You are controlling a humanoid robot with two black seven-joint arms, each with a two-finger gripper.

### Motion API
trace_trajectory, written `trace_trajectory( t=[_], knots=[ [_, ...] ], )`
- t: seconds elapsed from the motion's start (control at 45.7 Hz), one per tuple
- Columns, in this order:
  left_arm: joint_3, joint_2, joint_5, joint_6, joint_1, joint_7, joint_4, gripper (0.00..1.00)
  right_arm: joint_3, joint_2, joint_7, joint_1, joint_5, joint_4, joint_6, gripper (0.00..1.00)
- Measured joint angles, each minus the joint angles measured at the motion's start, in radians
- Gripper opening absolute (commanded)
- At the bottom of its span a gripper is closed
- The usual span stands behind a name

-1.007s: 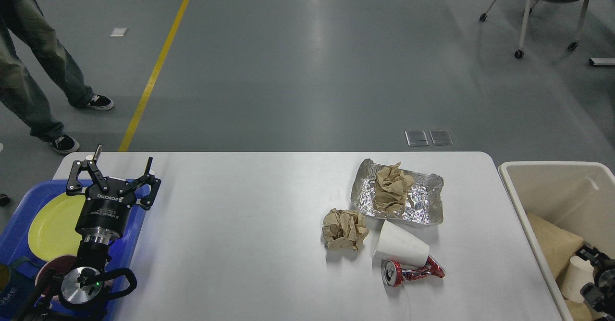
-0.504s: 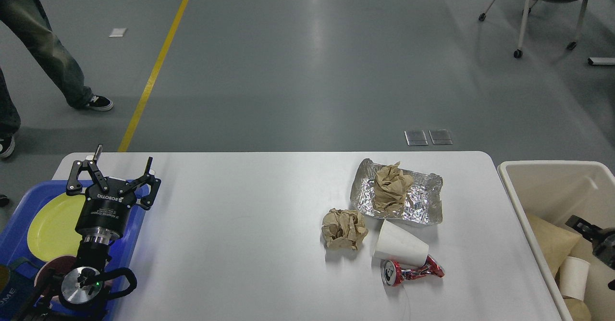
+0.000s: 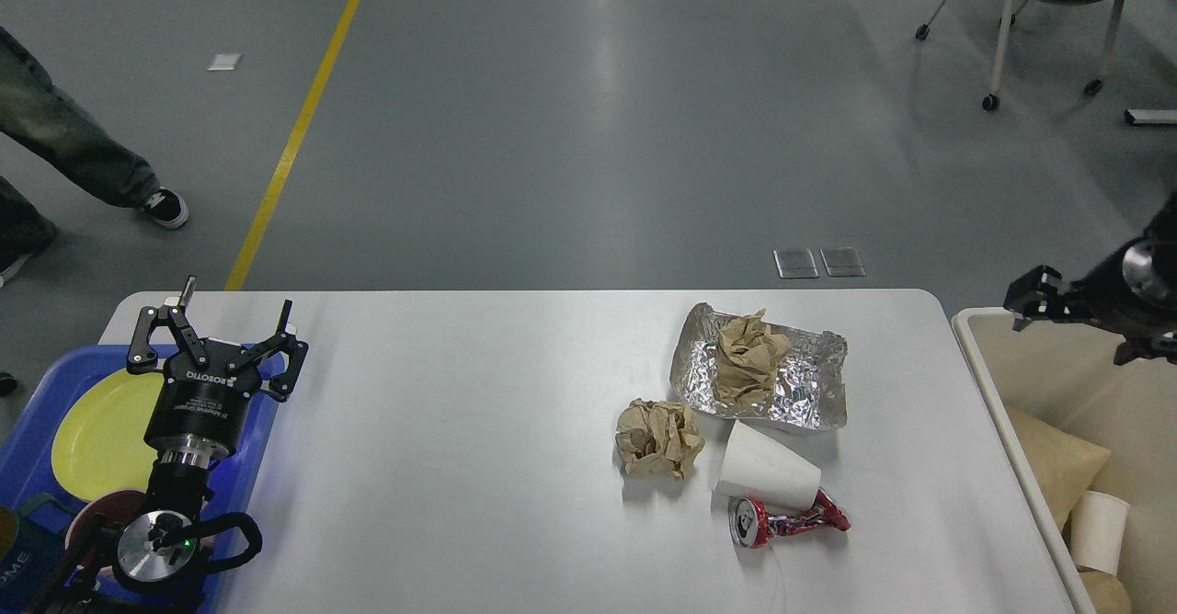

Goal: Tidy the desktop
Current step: 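Release the cup in the bin and raise the right gripper, then move the right gripper down to the red soda can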

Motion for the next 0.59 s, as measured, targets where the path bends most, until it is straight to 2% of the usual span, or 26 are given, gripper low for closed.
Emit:
trace_trajectory(
  t=[0.153, 0.219, 0.438, 0.591],
  knots=[
    [0.000, 0.000, 0.000, 0.000, 0.000, 0.000, 0.000, 0.96, -0.006, 0.092, -0.003, 0.239, 0.003, 0.105, 0.188, 1.00],
    [0.000, 0.000, 0.000, 0.000, 0.000, 0.000, 0.000, 0.97, 0.006, 0.115, -0.004, 0.339, 0.004, 0.171, 0.233, 1.00],
    [0.000, 0.000, 0.000, 0.000, 0.000, 0.000, 0.000, 0.96, 0.040, 0.186, -0.005, 0.665, 0.020, 0.474, 0.251, 1.00],
    [0.000, 0.000, 0.000, 0.000, 0.000, 0.000, 0.000, 0.96, 0.076, 0.205, -0.004, 0.771, 0.038, 0.594, 0.233, 1.00]
  ],
)
